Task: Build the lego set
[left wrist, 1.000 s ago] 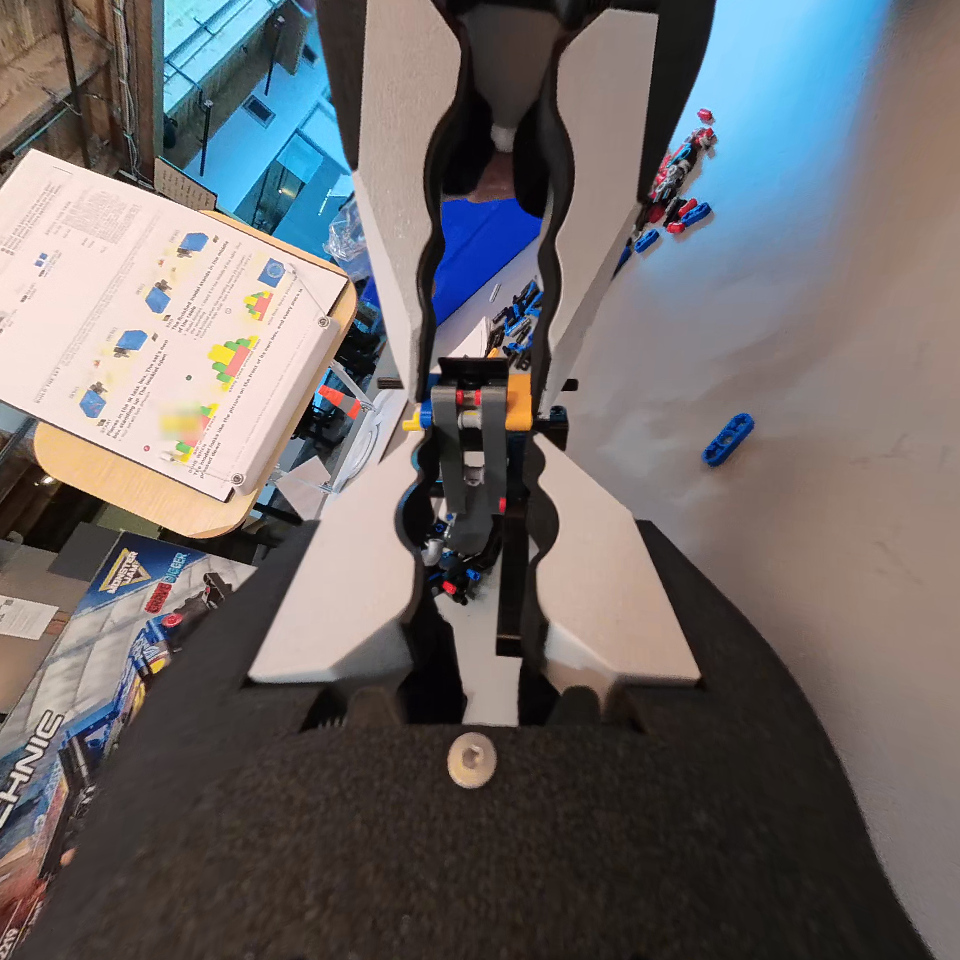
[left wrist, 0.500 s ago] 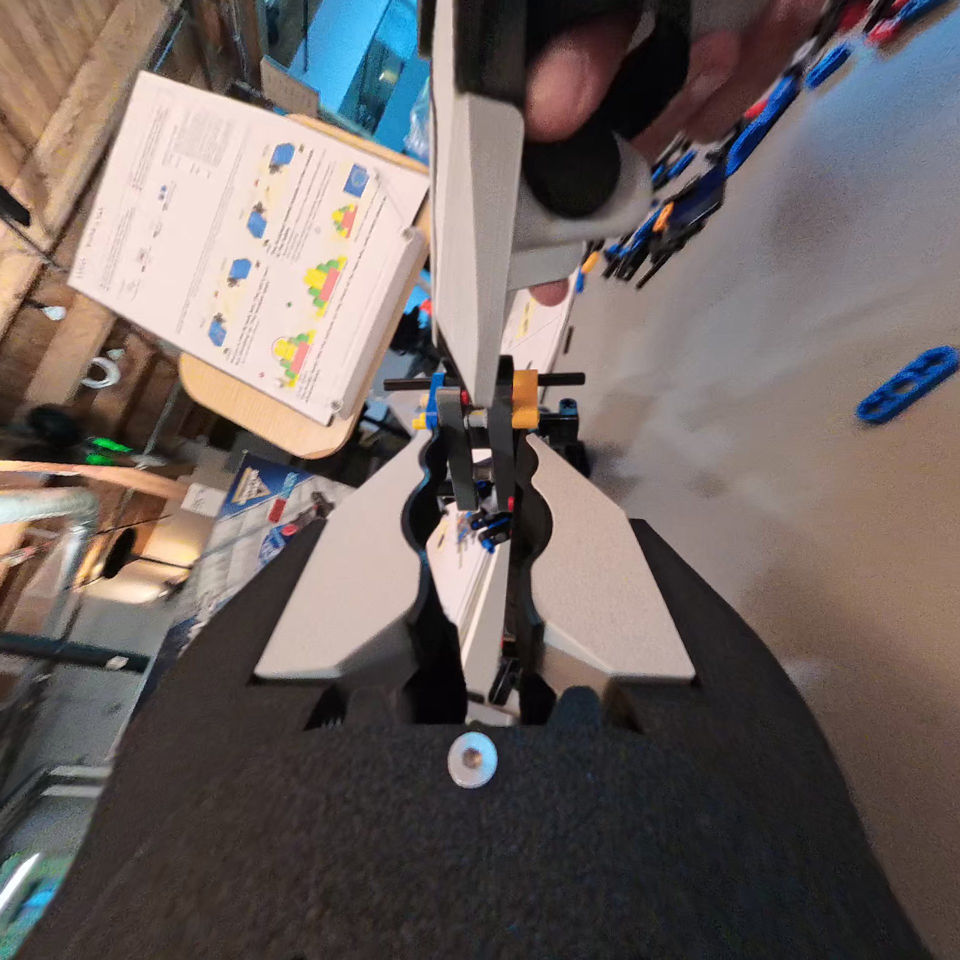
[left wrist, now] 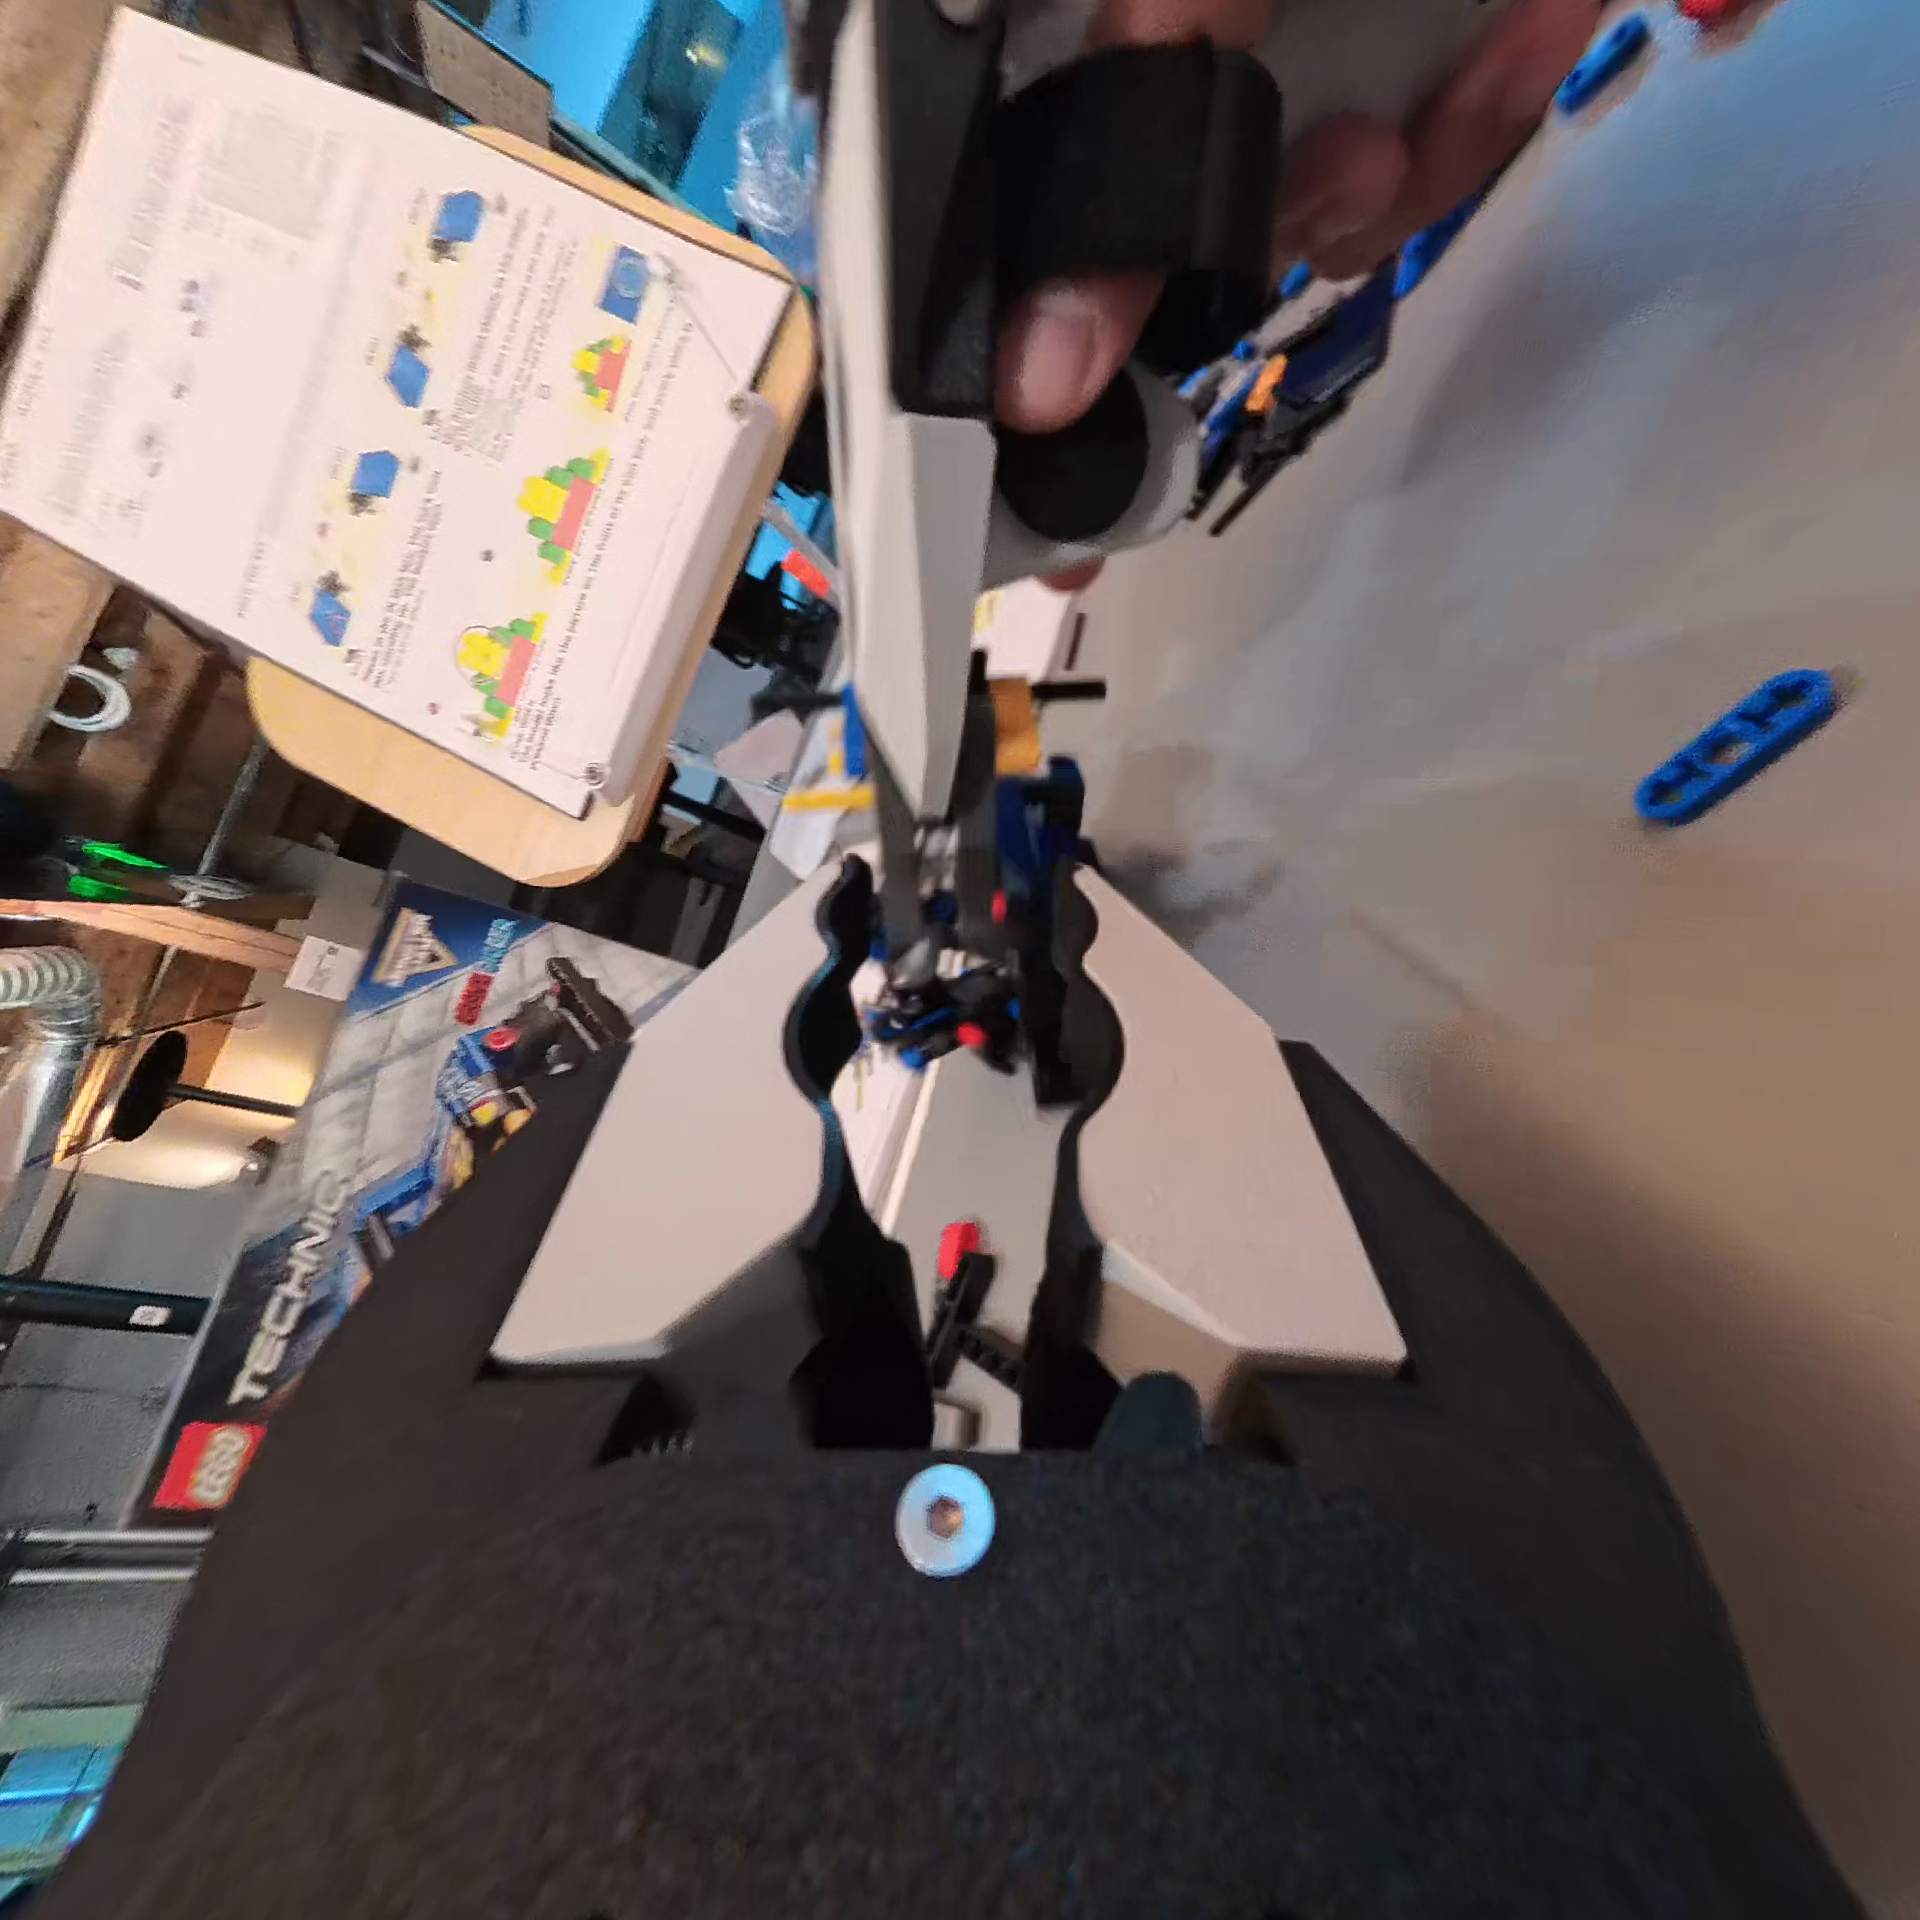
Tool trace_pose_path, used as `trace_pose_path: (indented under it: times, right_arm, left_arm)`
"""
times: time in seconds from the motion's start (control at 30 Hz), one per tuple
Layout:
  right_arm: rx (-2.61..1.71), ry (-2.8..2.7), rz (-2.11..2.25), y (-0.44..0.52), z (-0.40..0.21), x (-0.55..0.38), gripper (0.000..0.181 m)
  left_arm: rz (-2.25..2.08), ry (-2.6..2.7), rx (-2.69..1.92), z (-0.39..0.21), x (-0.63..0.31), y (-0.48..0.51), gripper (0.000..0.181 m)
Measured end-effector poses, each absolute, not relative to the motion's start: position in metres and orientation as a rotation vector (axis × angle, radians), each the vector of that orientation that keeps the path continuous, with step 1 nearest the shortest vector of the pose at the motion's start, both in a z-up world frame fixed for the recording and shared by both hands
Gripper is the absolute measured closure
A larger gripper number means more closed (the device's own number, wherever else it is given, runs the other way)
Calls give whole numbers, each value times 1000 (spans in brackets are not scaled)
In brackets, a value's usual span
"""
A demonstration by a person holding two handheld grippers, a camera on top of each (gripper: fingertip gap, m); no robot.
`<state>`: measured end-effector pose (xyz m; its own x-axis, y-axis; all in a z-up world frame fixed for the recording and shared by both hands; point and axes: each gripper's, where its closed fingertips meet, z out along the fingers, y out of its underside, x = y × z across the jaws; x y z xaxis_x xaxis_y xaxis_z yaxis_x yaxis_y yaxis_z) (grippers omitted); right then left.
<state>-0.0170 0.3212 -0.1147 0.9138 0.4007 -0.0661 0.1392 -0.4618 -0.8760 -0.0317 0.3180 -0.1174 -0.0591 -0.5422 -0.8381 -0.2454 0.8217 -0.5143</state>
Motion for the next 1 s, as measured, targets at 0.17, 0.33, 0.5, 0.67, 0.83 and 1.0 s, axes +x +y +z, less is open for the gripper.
trace_pose_path:
  times: [0.17,0.33,0.5,0.67,0.83,1.0]
  right_arm:
    - [-2019,-322,354,318,-101,12,160]
    - [-2005,-380,378,315,-99,-7,160]
    - [-1944,-419,494,311,-93,-17,159]
    - [-1714,-541,621,298,-63,-32,159]
    - [-1648,-601,647,292,-61,-42,159]
    - [-1672,-631,619,293,-69,-51,159]
  left_arm:
    - [-387,1606,-633,-100,-34,309,148]
    - [-508,1605,-644,-97,-35,301,136]
    - [-933,1501,-738,-62,-46,299,135]
    - [-1452,1401,-969,-40,-52,319,139]
    - [-1633,1595,-1049,-71,-47,293,141]
    - [-1690,1570,-1072,-74,-47,292,164]
